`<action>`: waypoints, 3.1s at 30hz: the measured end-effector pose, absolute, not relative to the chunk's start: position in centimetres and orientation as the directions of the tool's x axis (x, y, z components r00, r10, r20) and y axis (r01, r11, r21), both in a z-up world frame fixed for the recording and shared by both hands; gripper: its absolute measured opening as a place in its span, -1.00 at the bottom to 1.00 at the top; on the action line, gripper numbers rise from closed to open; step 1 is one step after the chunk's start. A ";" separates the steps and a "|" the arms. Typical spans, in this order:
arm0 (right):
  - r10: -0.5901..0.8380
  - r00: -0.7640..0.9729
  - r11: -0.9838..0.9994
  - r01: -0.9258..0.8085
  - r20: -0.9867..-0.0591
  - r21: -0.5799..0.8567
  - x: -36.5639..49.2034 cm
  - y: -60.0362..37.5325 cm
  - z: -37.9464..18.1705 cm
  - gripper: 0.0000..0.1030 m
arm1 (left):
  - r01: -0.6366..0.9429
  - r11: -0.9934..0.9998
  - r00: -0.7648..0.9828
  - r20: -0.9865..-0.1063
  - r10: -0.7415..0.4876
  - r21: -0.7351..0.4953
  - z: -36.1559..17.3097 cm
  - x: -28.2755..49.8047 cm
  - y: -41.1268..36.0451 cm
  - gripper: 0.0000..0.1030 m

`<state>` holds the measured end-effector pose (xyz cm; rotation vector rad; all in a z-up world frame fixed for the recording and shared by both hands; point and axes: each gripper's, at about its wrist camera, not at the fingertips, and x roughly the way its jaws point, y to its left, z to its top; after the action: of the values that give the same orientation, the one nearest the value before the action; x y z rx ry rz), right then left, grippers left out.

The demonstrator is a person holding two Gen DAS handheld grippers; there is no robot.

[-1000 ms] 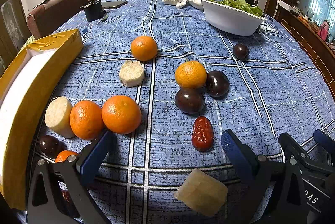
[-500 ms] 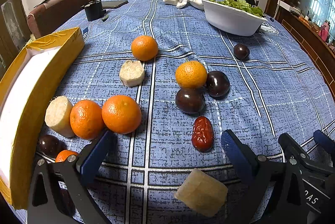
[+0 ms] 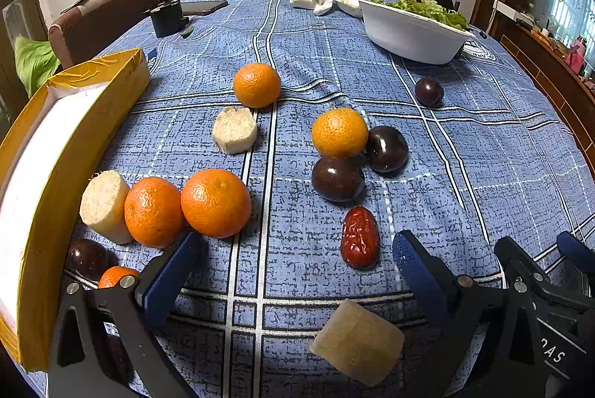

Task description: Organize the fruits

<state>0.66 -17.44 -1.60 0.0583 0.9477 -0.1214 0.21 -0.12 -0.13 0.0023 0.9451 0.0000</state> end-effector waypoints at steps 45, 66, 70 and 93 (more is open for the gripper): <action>0.352 0.517 0.928 -0.302 -0.780 0.219 -1.6 -7.2 -0.5 0.38 | 0.292 0.927 0.646 -0.666 -0.372 -0.234 6.5 -9.1 13.3 -0.08; 0.453 0.510 0.886 -0.348 -0.732 0.306 -2.0 -7.4 -0.2 -0.18 | 0.314 0.946 0.584 -0.770 -0.259 -0.080 2.5 -4.0 10.7 -0.08; 0.448 0.512 0.888 -0.349 -0.733 0.300 -2.0 -7.4 -0.2 -0.18 | 0.326 0.945 0.611 -0.768 -0.191 0.024 2.3 -4.2 9.5 -0.17; 0.460 0.534 0.886 -0.329 -0.710 0.327 -2.7 -7.8 0.7 -0.56 | 0.011 0.969 0.753 -0.635 -0.172 -0.248 7.9 -10.6 23.0 -0.45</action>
<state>-2.69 -7.77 0.73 0.1604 0.8915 0.4724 -10.61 22.95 7.95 -0.2361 0.7122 -0.1009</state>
